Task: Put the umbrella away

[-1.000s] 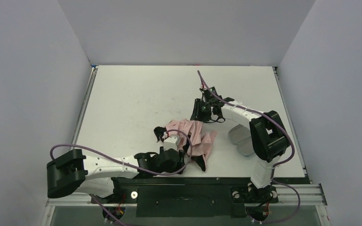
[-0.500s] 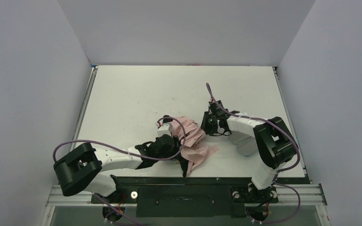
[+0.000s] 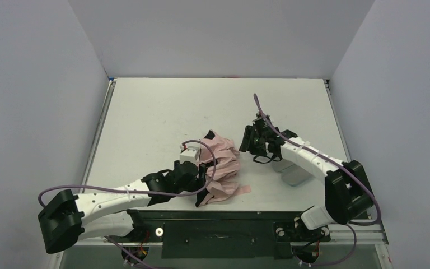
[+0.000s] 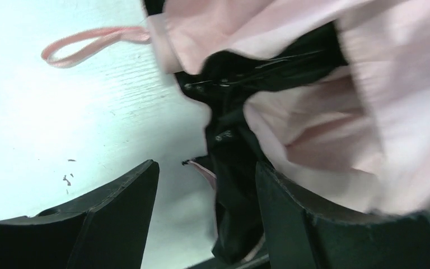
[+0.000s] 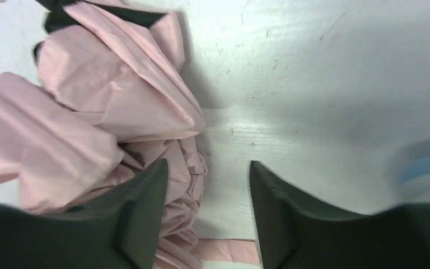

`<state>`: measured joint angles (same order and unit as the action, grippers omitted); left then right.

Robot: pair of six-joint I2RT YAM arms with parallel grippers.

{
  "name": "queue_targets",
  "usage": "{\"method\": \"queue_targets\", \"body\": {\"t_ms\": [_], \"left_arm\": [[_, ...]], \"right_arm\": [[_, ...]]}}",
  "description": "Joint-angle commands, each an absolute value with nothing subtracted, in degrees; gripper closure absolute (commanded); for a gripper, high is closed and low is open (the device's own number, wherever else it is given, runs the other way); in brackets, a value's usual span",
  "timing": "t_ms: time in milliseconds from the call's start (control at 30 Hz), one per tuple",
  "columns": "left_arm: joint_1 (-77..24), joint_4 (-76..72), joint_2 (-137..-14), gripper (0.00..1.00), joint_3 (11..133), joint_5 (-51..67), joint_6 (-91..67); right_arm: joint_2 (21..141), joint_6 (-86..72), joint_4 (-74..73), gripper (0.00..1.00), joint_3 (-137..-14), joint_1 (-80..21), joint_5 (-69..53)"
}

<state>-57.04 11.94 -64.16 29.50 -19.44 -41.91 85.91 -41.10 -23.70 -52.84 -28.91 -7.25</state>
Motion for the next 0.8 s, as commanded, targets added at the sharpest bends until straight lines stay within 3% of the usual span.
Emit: {"method": "queue_targets", "body": {"t_ms": [0, 100, 200, 467, 767], "left_arm": [[-63.6, 25.5, -59.2, 0.38, 39.1, -28.0, -37.0], [-68.4, 28.5, -57.6, 0.34, 43.3, -28.2, -33.2], [-72.2, 29.1, -57.8, 0.29, 47.9, -27.9, -29.4], [-79.2, 23.4, -66.5, 0.23, 56.3, -24.9, -22.3], [-80.0, 19.3, -86.5, 0.23, 67.8, -20.3, -18.4]], "right_arm": [[78.4, -38.2, -29.3, 0.41, -56.5, -28.8, 3.0], [73.2, -37.7, -31.2, 0.28, -55.6, -28.8, 6.0], [67.7, -37.6, -32.1, 0.23, -53.7, -28.8, 9.2], [57.7, -37.7, -34.0, 0.2, -49.2, -28.3, 17.3], [49.8, -39.5, -40.3, 0.22, -50.1, -26.7, 24.6]]}}
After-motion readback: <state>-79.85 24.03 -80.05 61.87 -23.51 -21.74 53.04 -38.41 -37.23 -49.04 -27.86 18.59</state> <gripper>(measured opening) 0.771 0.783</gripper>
